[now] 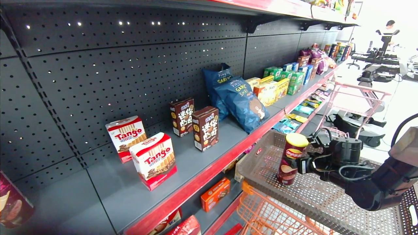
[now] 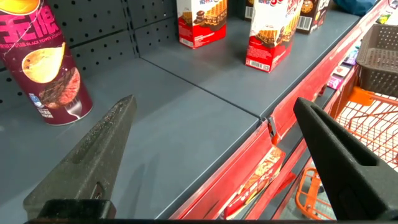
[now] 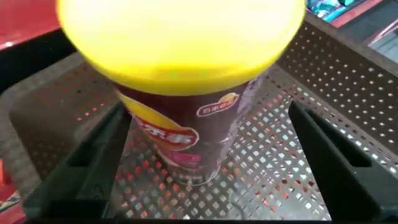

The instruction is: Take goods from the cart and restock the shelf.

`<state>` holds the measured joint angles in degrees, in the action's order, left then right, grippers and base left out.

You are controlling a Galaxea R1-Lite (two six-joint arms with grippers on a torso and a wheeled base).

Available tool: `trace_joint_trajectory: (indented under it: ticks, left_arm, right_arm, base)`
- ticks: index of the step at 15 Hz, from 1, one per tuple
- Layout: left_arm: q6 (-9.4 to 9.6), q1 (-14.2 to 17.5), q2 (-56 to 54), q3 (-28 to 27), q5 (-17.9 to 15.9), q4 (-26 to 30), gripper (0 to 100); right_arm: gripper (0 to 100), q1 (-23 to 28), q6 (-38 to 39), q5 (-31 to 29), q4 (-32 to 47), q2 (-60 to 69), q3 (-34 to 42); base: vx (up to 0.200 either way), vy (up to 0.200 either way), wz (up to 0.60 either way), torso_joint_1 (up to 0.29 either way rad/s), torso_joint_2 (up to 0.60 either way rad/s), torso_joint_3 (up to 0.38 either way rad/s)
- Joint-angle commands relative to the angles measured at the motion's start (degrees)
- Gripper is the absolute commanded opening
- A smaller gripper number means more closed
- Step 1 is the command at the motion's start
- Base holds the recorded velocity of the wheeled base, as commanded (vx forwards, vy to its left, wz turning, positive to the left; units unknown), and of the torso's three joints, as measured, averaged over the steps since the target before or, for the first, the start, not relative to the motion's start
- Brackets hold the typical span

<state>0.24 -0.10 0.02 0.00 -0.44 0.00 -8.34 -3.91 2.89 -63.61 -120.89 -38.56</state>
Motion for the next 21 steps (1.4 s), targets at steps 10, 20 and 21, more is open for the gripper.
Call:
trace_joint_trajectory:
  ticks: [10,20,21]
  left_arm:
    - [0.02,0.01,-0.02,0.00,0.00,0.00,100]
    - [0.02,0.01,-0.02,0.00,0.00,0.00,100]
    - [0.02,0.01,-0.02,0.00,0.00,0.00,100]
  right_arm:
    - [100,1.75,-0.13,1.59,-3.01,-11.29,-7.94]
    - [0,2.89,0.31,3.44,5.16,1.19,-6.18]
    - [0,2.89,0.31,2.21,9.03,6.11,-4.33]
  base:
    - [0.000,0.000,0.00,0.000,0.00,0.000]
    - [0.000,0.000,0.00,0.000,0.00,0.000]
    - [0.000,0.000,0.00,0.000,0.00,0.000]
